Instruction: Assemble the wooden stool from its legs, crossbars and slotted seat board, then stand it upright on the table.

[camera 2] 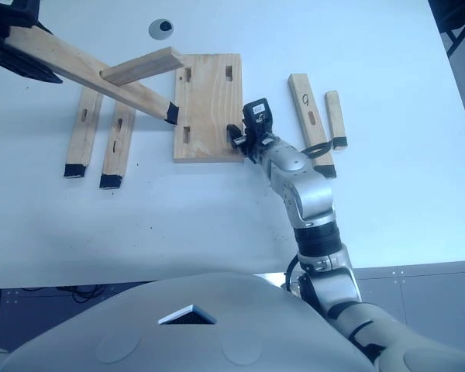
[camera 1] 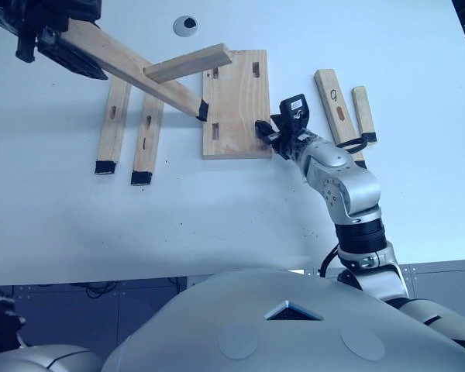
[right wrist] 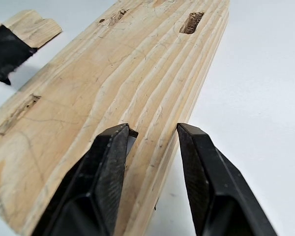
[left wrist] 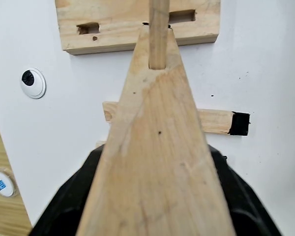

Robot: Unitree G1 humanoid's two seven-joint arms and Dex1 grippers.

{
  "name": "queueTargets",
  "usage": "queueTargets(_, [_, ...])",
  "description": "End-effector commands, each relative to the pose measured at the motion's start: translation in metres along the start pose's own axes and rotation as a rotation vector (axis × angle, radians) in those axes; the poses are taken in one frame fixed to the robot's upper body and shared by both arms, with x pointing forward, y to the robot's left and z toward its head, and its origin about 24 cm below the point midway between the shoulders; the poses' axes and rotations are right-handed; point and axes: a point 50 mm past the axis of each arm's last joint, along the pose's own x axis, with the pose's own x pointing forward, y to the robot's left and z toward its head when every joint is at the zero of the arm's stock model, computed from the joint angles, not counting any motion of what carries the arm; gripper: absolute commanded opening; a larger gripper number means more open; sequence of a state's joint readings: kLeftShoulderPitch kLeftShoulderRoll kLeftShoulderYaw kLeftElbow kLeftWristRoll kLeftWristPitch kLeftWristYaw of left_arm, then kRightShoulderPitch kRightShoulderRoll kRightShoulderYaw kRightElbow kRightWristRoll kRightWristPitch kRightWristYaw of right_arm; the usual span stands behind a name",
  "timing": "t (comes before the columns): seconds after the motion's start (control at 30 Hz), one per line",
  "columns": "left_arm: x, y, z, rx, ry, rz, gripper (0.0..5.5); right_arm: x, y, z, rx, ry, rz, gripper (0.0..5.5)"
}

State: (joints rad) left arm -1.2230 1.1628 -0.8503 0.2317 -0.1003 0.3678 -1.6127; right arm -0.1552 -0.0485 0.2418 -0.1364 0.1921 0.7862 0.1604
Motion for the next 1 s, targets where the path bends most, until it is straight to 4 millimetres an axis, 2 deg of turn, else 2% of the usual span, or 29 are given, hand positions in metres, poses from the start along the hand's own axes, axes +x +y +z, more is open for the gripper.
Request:
queueTargets(0.03, [-0.007, -0.003, 0.002, 0.019, 0.014, 0.003, 2.01, 0.005, 0.006, -0.019, 0.025, 0.094, 0.013, 1.57])
queueTargets(0.27, [-0.011, -0.004, -0.025, -0.031, 0.099, 0.016, 2.01, 0.004, 0.006, -0.022, 0.02, 0.1, 0.015, 1.57])
queueTargets(0.37, [-0.001, -0.012, -0.029, -0.029, 0.094, -0.033, 2.01, 0.003, 0.006, -0.023, 0.019, 0.104, 0.018, 1.57])
queueTargets(0.53, [0.02, -0.019, -0.013, -0.027, -0.003, -0.103, 2.01, 0.003, 0.005, -0.024, 0.012, 0.114, 0.027, 1.57])
queueTargets(0.67, [0.026, -0.018, 0.003, -0.043, -0.086, -0.104, 2.01, 0.003, 0.005, -0.024, 0.007, 0.119, 0.032, 1.57])
queueTargets(0.87, [0.023, -0.007, 0.039, -0.198, -0.43, -0.062, 2.01, 0.002, 0.004, -0.027, -0.001, 0.134, 0.038, 1.57])
queueTargets(1.0, [0.037, -0.014, 0.032, -0.283, -0.474, -0.076, 2.01, 0.0, 0.001, -0.028, -0.017, 0.147, 0.046, 1.56])
